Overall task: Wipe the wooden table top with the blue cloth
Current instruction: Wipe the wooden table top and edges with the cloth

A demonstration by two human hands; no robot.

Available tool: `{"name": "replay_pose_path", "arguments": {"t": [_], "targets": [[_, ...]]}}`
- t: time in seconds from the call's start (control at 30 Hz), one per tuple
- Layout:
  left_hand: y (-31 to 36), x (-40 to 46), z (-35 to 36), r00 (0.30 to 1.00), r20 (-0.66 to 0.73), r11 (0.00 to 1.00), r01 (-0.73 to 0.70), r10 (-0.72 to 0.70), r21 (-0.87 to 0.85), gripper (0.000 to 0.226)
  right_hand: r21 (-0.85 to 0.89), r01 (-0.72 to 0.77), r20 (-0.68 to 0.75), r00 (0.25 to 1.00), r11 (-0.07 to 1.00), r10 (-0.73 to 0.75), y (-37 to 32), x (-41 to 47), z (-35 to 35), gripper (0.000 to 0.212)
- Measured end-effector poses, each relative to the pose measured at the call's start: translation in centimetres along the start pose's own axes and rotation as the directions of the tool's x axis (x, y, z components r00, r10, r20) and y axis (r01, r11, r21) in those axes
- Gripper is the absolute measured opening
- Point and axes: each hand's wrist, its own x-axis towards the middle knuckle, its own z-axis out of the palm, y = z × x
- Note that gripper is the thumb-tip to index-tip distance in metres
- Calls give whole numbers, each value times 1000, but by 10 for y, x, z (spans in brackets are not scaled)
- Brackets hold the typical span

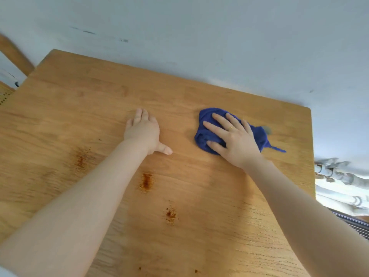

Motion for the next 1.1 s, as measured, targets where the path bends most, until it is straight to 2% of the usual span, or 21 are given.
{"name": "replay_pose_path", "arguments": {"t": [0.07,0.17,0.23,0.33,0.43,0.5,0.57,0.63,0.73,0.9,1.0,1.1], "targets": [[-1,0,1,1000,-16,1000,-14,14,3,121,-16,-84,-39,996,996,83,21,23,-2,53],[2,-4,6,998,-55,999,-27,25,-20,119,-9,-297,-60,953,955,296,49,54,-8,48],[7,-7,2,999,-42,1000,-3,2,-13,118,29,-367,-49,928,930,368,50,58,-11,47],[20,-10,-5,999,-26,998,-37,36,-59,106,63,-337,-21,941,940,338,25,26,-9,45],[41,-15,-6,992,40,983,-111,119,-149,96,41,-182,3,983,982,182,-4,-41,1,49],[53,-18,-7,983,133,980,-100,124,-172,102,35,-110,39,993,993,108,-11,-70,3,57],[61,-18,-8,982,167,987,-63,88,-150,117,20,-87,47,995,996,86,0,-65,0,57],[66,-19,-4,987,142,995,-60,71,-78,130,4,-144,-15,989,990,144,18,-38,-3,47],[73,-20,11,995,92,999,-41,39,21,141,14,-307,-69,949,952,307,46,7,-10,42],[82,-14,11,998,62,996,-31,25,89,145,23,-446,-105,889,895,445,48,24,-10,43],[75,-17,16,995,-59,989,-68,76,128,135,13,-441,-90,893,898,440,19,-2,-5,45],[65,-19,22,978,-169,991,-112,123,69,123,-23,-331,-54,943,944,329,-12,-37,4,49]]}}
